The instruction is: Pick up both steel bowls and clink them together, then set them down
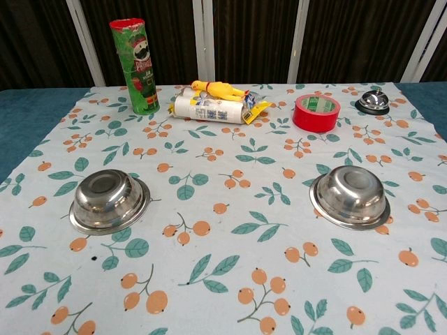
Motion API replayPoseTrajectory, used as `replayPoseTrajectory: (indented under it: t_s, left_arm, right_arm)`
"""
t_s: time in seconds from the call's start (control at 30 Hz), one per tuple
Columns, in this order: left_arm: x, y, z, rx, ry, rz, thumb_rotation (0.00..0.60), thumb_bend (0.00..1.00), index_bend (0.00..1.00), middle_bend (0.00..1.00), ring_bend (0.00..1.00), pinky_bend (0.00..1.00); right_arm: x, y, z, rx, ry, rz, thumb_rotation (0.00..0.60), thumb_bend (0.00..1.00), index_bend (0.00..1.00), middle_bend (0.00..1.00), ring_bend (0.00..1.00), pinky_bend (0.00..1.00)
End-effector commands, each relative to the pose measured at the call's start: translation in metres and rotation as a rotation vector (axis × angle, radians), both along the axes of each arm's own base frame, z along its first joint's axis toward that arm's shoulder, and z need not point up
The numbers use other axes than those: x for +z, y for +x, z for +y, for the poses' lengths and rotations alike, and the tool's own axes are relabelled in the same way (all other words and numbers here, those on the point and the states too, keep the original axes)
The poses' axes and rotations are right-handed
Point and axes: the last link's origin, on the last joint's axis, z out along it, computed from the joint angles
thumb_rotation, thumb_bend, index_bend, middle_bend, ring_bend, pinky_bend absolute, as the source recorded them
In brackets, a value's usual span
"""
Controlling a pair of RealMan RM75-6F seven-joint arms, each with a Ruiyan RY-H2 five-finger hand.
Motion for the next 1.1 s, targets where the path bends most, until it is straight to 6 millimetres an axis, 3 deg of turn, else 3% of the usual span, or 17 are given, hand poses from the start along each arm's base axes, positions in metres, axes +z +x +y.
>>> replayPoseTrajectory:
  t_s: [0.03,0.17,0.27,0.5,0.67,1.1]
  left_arm:
    - [0.0,-0.001,0.003,0.003,-0.01,-0.002,0.6,0.1,0.0,0.0,0.0,0.09]
    - [-0.011,-0.001,0.018,0.025,-0.058,-0.001,0.6,0.09,0.0,0.0,0.0,0.09]
    - [-0.022,0.004,0.043,0.046,-0.097,0.009,0.6,0.09,0.0,0.0,0.0,0.09]
    - [-0.049,0.04,0.092,0.06,-0.18,0.034,0.6,0.09,0.0,0.0,0.0,0.09]
    - [-0.074,0.06,0.11,0.073,-0.218,0.058,0.6,0.09,0.0,0.0,0.0,0.09]
    - [-0.129,0.089,0.136,0.093,-0.298,0.122,0.6,0.09,0.0,0.0,0.0,0.12]
  right_arm:
    - [0.0,0.0,0.0,-0.001,0.001,-0.002,0.46,0.37,0.0,0.0,0.0,0.0]
    - [0.001,0.0,0.0,-0.003,0.002,-0.008,0.461,0.37,0.0,0.0,0.0,0.0]
    - [0.004,0.0,0.0,-0.003,-0.004,-0.02,0.459,0.37,0.0,0.0,0.0,0.0]
    - [0.009,0.0,0.0,0.0,-0.007,-0.05,0.459,0.37,0.0,0.0,0.0,0.0]
    - [0.011,-0.001,0.001,0.003,-0.003,-0.057,0.46,0.37,0.0,0.0,0.0,0.0]
    - [0.01,-0.003,-0.006,-0.01,0.005,-0.056,0.46,0.37,0.0,0.0,0.0,0.0]
